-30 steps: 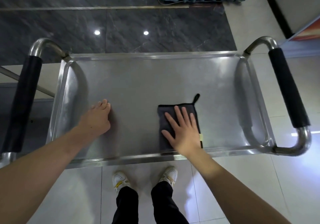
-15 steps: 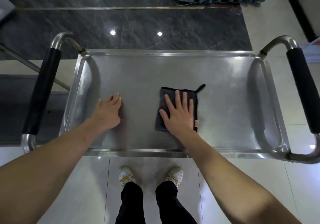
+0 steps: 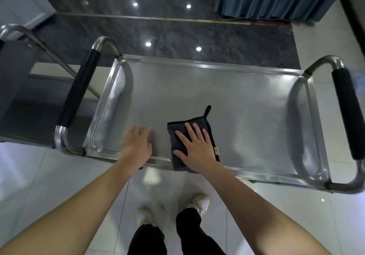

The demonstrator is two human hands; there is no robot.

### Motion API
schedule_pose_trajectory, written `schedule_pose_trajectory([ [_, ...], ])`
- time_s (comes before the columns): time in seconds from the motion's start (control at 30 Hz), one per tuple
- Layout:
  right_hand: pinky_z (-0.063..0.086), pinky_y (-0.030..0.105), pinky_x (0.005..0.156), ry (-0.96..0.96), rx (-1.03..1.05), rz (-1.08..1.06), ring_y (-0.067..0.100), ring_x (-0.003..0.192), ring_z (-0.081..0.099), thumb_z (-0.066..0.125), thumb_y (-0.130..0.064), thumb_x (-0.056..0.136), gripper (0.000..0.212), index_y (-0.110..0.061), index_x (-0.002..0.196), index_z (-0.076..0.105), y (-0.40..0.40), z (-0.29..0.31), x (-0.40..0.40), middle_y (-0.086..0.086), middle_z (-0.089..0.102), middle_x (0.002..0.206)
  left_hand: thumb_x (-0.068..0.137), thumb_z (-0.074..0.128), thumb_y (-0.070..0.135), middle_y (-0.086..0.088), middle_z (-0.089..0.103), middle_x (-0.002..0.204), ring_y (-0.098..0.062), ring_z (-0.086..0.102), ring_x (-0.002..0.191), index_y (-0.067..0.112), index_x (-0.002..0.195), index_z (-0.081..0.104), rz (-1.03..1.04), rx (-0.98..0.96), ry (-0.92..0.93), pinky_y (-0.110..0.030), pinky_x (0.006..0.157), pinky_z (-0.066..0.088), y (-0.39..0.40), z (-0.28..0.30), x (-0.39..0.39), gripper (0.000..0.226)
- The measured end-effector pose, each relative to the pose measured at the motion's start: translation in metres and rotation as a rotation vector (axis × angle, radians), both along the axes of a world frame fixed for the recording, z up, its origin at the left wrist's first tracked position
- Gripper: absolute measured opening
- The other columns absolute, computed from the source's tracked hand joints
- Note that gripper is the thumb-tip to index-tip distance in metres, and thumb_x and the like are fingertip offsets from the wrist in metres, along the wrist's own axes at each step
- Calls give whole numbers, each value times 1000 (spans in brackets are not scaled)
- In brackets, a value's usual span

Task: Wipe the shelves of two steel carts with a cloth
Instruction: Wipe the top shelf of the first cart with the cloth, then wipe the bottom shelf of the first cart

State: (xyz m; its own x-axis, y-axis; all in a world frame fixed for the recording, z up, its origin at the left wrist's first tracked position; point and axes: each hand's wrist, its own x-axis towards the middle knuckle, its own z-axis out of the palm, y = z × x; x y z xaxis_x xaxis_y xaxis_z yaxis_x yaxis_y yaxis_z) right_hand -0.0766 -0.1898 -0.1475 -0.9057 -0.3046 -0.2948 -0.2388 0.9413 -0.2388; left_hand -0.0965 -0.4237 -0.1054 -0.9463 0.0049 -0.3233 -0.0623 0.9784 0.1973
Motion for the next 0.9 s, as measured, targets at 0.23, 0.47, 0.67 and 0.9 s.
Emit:
schedule_pose_trajectory([
  [0.23,-2,52,129,-53,-12,16,28,162,-9,33,-69,102,71,-42,165,16,6,9,37,0,-8,176,88,58,14,-9,55,132,-34,53,118,16,133,56,0,72,30,-44,97,48,5,9,50,45],
  [0.47,25,58,123,106,-132,-170,32,156,31,56,-40,101,44,-29,143,60,-16,-5,91,3,38,167,91,53,13,-3,56,130,-28,53,123,21,134,58,9,167,25,-43,101,47,-21,4,107,44],
  [0.67,41,57,113,295,-183,-301,31,141,53,67,-18,98,29,-19,127,67,-37,-11,128,2,63,144,93,53,16,-2,56,135,-24,53,127,23,137,57,18,211,4,-40,102,47,-51,-13,158,45],
  [0.9,47,38,84,229,-594,-580,21,106,59,54,-32,107,21,-26,125,64,-58,9,198,-6,70,119,88,51,12,3,55,133,-31,59,111,30,133,59,103,284,-32,-40,94,49,-67,-26,216,49],
])
